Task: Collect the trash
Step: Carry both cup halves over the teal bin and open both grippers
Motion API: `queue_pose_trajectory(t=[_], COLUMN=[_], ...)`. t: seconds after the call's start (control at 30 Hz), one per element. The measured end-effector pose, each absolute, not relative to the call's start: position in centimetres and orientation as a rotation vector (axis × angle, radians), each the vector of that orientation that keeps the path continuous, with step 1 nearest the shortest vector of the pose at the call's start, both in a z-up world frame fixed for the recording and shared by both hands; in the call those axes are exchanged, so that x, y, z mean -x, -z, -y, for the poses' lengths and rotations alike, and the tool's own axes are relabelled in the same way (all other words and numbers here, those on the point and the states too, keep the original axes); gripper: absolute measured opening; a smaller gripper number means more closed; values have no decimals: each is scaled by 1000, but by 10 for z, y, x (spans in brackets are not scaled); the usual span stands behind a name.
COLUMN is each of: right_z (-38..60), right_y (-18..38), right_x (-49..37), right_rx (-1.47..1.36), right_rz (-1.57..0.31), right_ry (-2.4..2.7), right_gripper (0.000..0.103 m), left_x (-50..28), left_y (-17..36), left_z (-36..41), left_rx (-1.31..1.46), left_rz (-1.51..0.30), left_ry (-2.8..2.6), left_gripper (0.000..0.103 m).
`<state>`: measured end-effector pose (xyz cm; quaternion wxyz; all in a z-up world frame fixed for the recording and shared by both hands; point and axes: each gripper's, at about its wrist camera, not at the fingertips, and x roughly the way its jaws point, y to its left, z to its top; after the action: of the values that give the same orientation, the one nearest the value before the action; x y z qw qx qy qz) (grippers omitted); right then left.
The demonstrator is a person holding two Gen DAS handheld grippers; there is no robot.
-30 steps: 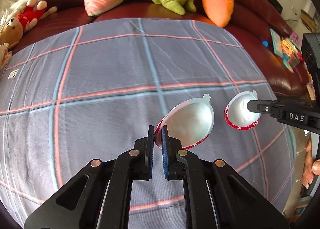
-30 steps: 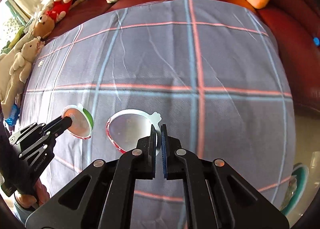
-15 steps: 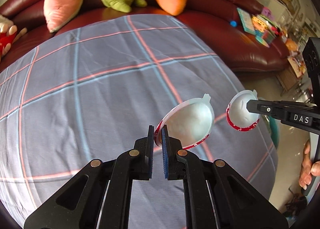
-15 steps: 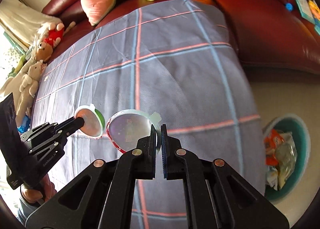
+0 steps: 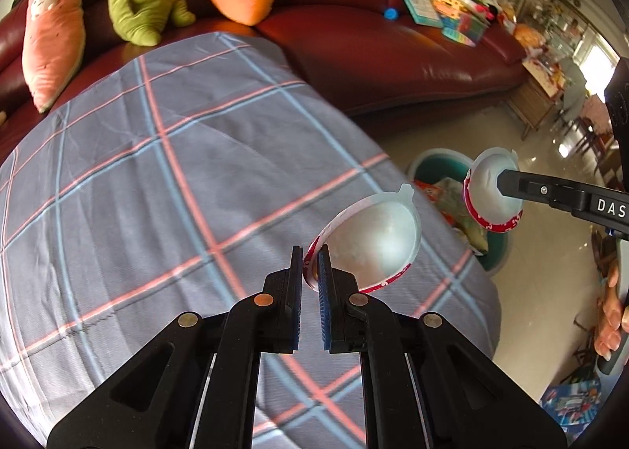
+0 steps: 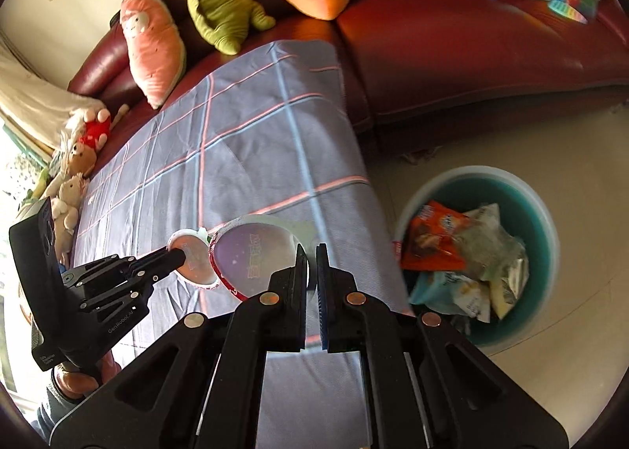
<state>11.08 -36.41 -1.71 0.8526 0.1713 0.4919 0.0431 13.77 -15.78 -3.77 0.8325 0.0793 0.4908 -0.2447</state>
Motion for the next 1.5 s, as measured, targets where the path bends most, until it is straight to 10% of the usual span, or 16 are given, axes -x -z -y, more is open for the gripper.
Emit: queue_pose_trajectory(t=[1.5], right_z=[552], right_y=[54], right_x=[-42], right_rx=[-597], right_rz=[-1005], right_ry=[129], right_gripper=[5], left_x=[-109], left_y=[95], left_z=[372], left_rx=[-389], left_rz=[-1151], left_ry=[770], left_gripper=[9])
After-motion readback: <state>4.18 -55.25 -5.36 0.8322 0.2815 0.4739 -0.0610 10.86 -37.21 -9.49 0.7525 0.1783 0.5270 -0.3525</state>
